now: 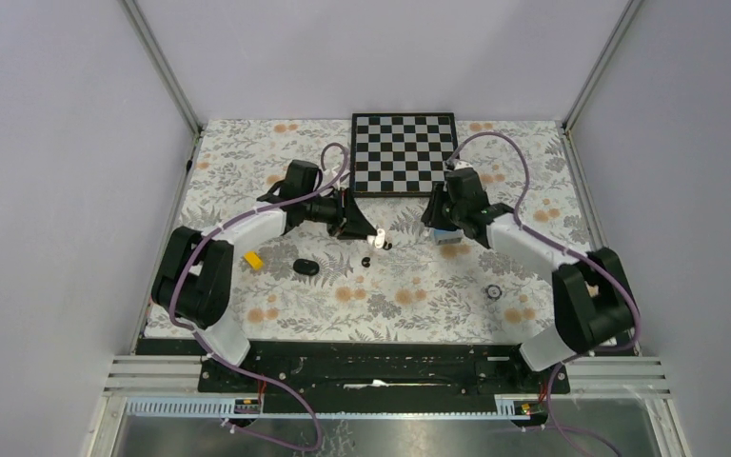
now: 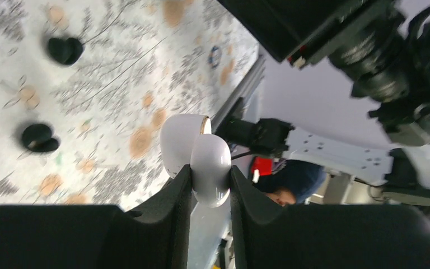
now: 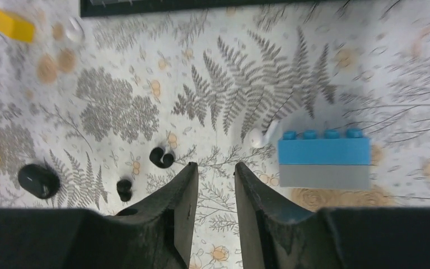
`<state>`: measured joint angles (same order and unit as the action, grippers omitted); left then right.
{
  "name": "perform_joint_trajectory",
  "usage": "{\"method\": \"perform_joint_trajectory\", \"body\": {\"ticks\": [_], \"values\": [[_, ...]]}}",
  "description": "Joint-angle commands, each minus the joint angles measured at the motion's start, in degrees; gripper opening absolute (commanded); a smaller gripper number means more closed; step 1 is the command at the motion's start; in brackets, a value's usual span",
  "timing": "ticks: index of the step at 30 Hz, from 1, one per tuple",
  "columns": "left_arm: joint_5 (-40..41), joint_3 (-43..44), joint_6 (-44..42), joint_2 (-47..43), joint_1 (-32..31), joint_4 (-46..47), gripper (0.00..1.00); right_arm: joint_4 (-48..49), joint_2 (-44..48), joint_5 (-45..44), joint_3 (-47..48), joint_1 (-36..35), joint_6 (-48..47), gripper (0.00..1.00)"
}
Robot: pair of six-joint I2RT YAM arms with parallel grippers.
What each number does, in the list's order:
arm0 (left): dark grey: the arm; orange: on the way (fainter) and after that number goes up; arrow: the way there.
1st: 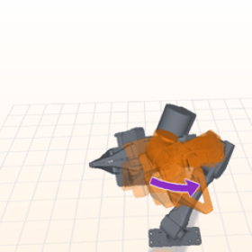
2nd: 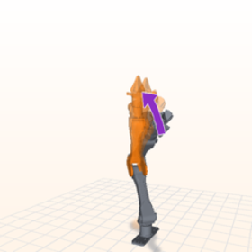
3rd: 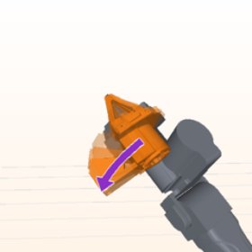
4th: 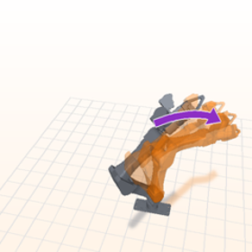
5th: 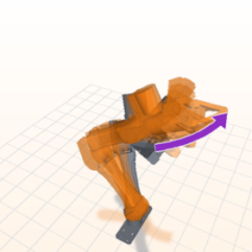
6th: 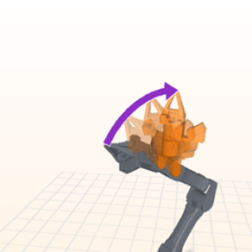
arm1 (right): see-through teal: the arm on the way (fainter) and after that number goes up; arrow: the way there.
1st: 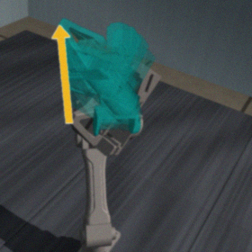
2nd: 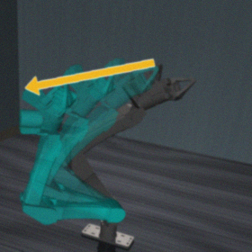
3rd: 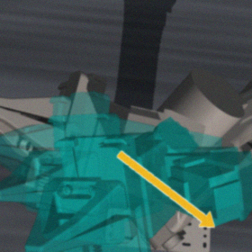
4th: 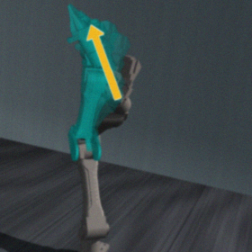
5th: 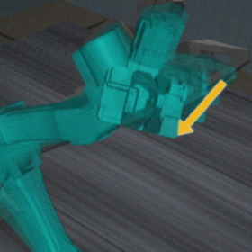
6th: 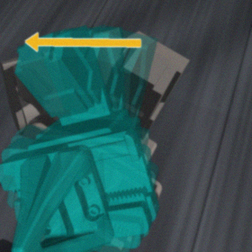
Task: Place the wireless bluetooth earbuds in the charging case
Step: Pick up the earbud from the center of the board.
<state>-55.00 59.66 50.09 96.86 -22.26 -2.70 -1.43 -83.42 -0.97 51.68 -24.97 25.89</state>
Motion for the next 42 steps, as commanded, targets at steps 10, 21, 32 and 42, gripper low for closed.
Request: {"method": "perform_joint_trajectory", "body": {"ticks": [10, 21, 32, 42], "values": [[5.6, -0.8, -16.4, -4.1, -0.4, -17.1, 0.0, -12.6, -13.5, 3.7, 8.9, -0.1, 1.8, 0.41], [7.1, 0.3, -17.7, -4.5, -1.7, -18.6, 0.0, -13.3, -12.7, -7.6, 8.0, -1.4, -4.7, 0.55], [8.3, 0.7, -15.6, -3.7, -2.1, -17.4, 0.0, -16.8, -18.1, -5.9, 15.8, -6.5, -22.6, 0.56], [8.7, -0.1, -15.3, -4.4, -2.1, -17.4, 0.0, -24.2, -24.6, -1.3, 22.3, -6.1, -34.6, 0.49]]}}
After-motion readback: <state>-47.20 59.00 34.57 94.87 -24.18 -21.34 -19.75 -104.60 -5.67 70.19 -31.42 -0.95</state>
